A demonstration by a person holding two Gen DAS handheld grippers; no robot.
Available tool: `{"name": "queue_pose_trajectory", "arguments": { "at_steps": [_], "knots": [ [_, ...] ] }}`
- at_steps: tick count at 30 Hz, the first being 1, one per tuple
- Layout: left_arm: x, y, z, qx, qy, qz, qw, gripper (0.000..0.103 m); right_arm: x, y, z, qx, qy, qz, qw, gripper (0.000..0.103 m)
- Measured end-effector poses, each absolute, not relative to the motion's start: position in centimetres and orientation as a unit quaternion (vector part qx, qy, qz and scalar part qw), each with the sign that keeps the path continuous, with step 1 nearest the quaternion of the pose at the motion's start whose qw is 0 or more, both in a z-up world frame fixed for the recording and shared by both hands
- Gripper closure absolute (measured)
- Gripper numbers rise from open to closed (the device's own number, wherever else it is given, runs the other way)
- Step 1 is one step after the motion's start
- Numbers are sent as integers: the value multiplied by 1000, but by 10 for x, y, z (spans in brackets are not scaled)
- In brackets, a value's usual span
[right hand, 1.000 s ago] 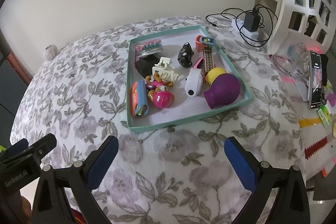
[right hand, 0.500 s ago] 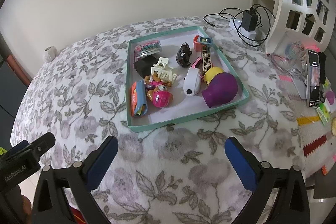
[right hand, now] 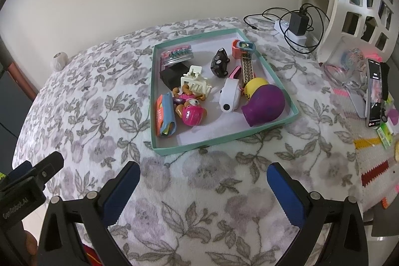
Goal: Organize rigid objects
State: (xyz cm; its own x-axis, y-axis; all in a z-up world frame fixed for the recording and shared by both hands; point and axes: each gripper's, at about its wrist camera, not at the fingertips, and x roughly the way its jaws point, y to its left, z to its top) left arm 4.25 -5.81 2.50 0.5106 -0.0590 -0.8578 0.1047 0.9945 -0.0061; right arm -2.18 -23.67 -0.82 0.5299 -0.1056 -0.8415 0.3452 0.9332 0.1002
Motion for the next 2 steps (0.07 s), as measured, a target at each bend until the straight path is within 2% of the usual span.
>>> {"name": "queue_pose_trajectory", "arguments": {
  "at_steps": [2],
  "knots": [
    [42, -59, 25, 25, 491, -48, 869, 0, -22, -237, -8, 129, 467, -131, 865, 0]
  ]
}}
